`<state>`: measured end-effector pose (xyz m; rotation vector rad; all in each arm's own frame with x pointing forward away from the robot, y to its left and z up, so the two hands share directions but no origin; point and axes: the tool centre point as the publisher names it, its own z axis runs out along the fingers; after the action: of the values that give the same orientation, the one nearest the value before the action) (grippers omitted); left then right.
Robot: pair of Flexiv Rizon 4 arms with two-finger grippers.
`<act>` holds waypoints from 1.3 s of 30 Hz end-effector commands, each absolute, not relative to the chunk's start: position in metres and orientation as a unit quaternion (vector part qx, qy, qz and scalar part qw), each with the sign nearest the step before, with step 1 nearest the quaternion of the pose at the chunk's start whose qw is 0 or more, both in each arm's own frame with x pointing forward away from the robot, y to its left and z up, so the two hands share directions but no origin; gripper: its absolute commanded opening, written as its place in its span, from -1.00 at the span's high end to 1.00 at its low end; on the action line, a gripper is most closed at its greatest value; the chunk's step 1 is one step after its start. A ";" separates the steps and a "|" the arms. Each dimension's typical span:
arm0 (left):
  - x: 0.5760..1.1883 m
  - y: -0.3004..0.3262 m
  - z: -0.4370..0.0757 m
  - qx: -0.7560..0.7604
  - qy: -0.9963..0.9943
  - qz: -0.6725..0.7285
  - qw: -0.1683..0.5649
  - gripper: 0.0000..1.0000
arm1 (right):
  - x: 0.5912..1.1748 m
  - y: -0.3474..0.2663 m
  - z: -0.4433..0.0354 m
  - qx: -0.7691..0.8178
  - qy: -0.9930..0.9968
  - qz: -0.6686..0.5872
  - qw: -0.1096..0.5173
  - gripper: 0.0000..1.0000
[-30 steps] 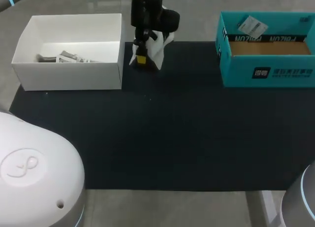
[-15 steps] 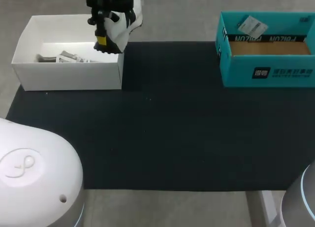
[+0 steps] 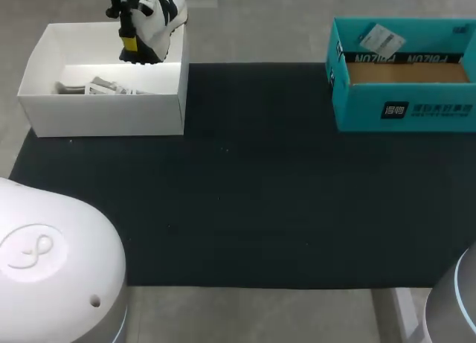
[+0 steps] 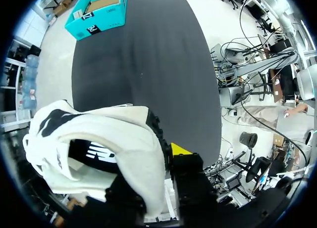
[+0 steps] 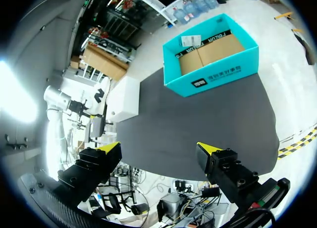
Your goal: Take the shoe out of the shoebox, open the shoe tongue, remove and reinsert the insole, then place the shoe into the shoebox
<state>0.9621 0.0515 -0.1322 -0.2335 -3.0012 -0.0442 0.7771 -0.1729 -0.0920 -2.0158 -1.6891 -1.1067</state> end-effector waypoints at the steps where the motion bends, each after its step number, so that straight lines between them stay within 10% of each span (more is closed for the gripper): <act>1: 0.963 0.051 -0.130 -0.078 -0.995 -0.016 0.066 1.00 | 0.777 -0.172 -0.092 -0.700 -0.585 -0.383 0.143 -1.00; 39: 1.110 0.239 -0.164 -0.123 -0.987 -0.096 0.029 1.00 | 0.777 -0.172 -0.092 -0.700 -0.585 -0.383 0.143 -1.00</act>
<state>1.0986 0.2237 -0.1581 -0.3575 -3.0508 -0.3268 0.7771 -0.1728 -0.0920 -2.0158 -1.6891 -1.1067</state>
